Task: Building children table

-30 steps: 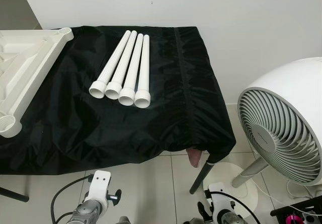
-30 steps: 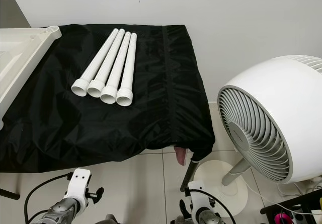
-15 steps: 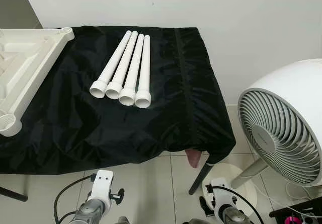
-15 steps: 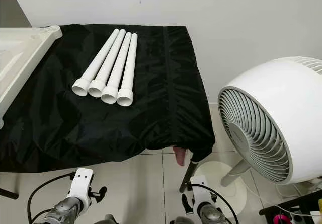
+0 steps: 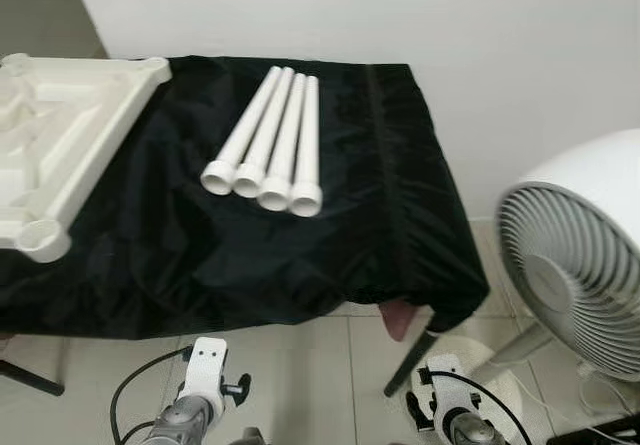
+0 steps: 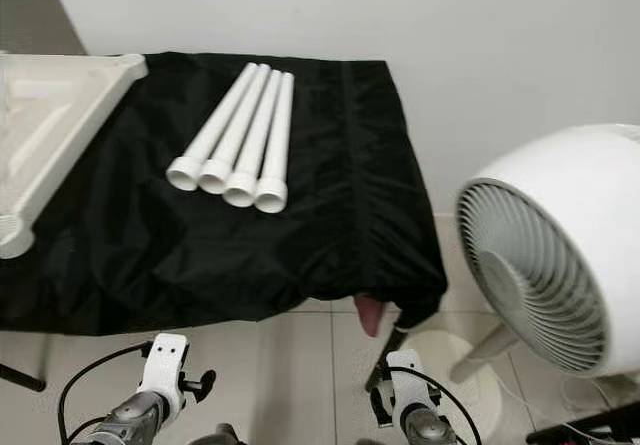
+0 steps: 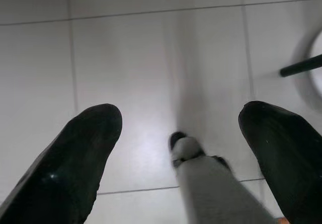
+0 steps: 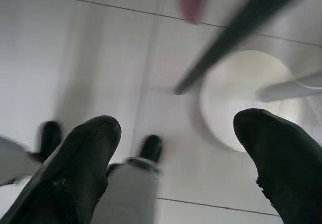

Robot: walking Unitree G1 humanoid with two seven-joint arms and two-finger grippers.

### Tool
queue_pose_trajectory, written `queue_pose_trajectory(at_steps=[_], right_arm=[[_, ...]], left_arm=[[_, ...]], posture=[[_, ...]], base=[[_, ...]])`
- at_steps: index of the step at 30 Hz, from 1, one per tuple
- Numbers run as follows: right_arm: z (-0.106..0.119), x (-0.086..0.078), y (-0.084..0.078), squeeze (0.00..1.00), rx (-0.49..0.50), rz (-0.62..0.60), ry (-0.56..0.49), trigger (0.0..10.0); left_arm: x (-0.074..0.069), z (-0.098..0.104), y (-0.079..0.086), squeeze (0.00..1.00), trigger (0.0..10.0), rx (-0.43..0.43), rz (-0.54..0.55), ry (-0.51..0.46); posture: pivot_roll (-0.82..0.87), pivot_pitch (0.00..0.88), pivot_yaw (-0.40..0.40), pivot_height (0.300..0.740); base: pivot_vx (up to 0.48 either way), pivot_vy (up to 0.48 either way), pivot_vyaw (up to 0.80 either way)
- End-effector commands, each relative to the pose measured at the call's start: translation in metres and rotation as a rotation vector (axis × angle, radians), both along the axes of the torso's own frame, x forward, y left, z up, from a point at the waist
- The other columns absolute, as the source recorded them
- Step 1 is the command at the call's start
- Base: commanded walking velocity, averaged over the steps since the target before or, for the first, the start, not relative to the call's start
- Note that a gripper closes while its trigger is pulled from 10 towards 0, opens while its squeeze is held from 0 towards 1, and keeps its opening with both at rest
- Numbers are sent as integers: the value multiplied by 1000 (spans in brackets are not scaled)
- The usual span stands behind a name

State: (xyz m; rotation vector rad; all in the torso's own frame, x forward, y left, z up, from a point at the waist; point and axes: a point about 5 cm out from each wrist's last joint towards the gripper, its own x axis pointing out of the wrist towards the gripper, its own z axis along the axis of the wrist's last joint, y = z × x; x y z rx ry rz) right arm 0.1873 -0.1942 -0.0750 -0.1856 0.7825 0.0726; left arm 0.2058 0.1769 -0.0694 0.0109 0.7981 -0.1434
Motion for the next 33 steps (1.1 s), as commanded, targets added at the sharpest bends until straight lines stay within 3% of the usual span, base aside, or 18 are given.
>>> queue_pose_trajectory(at_steps=[1, 25, 33], right_arm=[[-4, -7, 0, 0, 5, -10, 33, 10000], [-10, -18, 1, 0, -6, 28, 82, 10000], [-10, -18, 2, 0, -16, 59, 89, 10000]], left_arm=[[-1, -1, 1, 0, 10000, 21, 30, 13], [-12, -7, 2, 0, 10000, 26, 46, 35], [-12, -6, 0, 0, 10000, 32, 9, 19]], posture=[[-23, 0, 46, 740], [8, 0, 15, 740], [16, 0, 10, 740]], base=[[0, 345, 0], [0, 345, 0], [0, 0, 0]])
